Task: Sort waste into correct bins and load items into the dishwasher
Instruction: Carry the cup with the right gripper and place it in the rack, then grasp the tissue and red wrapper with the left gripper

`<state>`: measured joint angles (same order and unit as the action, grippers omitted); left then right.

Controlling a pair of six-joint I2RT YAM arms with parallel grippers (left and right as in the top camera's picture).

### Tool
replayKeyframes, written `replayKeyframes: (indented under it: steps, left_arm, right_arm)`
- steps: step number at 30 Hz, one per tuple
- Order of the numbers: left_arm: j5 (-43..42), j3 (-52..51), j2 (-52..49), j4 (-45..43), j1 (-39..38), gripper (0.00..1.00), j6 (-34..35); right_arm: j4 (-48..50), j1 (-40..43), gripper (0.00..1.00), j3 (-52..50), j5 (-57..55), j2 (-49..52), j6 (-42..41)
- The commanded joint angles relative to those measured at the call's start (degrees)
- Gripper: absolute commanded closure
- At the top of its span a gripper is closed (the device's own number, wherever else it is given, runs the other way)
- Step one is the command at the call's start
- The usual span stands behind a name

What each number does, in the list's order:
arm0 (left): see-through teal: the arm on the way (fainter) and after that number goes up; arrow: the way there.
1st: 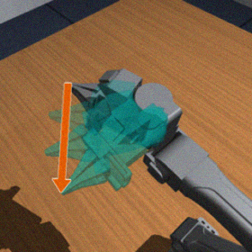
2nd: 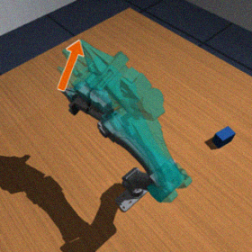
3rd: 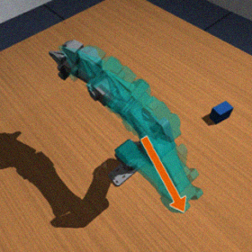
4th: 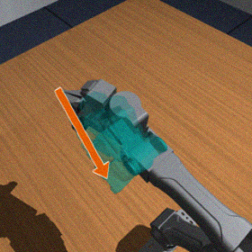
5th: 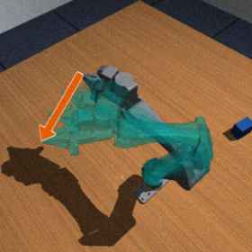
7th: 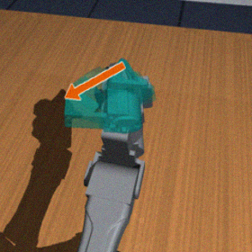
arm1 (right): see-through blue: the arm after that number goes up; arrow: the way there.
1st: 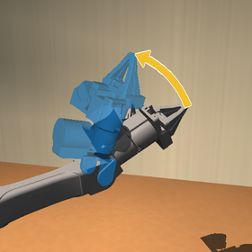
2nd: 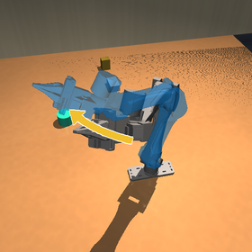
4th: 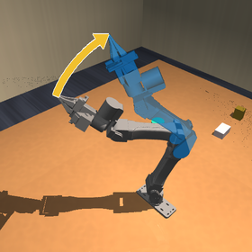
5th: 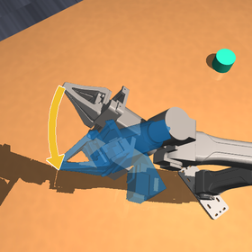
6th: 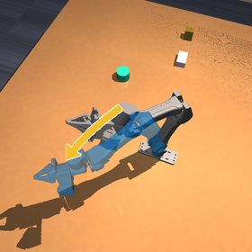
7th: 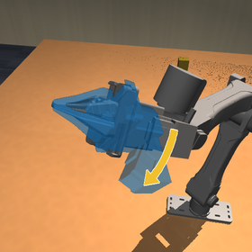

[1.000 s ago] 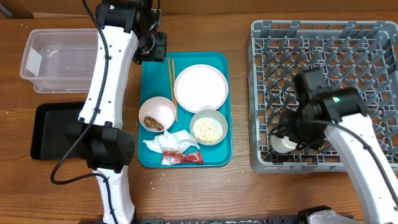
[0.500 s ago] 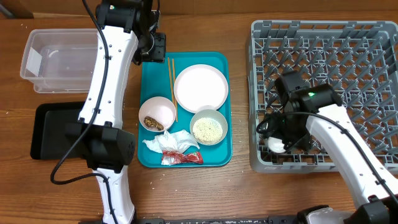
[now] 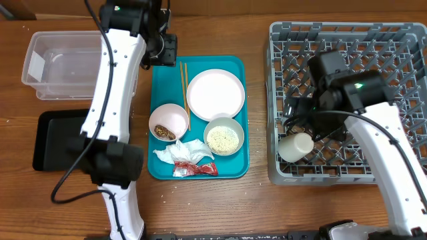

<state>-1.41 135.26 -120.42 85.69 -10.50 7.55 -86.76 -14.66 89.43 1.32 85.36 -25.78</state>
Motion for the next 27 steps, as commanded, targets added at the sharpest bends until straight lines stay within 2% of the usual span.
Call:
replayKeyframes:
  steps: [1, 7, 9, 16, 19, 24, 26, 27]
  left_arm:
    - [0.22, 1.53, 7.98, 1.11, -0.02, 0.49, 0.17]
    - [-1.18, 1.53, 11.43, 9.03, -0.02, 0.50, 1.99]
    - [-1.16, 1.40, 11.47, 11.13, 0.00, 0.57, 3.93]
    - [-6.23, -4.87, 12.70, 11.13, -0.04, 0.64, 7.37]
    - [-5.79, -12.63, 16.00, 11.13, -0.52, 0.64, 10.40]
    - [-2.12, -31.63, 24.79, 8.85, -5.20, 0.60, 19.91]
    - [-0.90, -37.88, 27.52, 5.27, -8.13, 0.55, 22.88]
    - [-0.96, -40.41, 28.48, 3.30, -9.49, 0.48, 23.91]
  right_arm:
    - [-0.02, -0.44, 0.00, 4.26, 2.47, -1.01, 2.08]
    - [5.20, -4.92, 0.00, 3.28, 7.39, -0.79, 1.84]
    - [7.87, -7.13, 0.01, 2.27, 7.39, -0.59, 1.44]
    - [13.07, -10.43, 0.02, -1.11, 7.34, -0.33, -0.20]
    - [13.03, -10.36, 0.02, -1.42, 5.68, -0.33, -0.09]
    - [13.42, -9.60, 0.00, -1.42, -0.17, -0.33, 0.15]
    - [13.62, -8.41, 0.00, -1.42, -0.24, -0.33, 0.70]
    - [13.66, -7.80, 0.00, -1.42, -0.24, -0.33, 0.72]
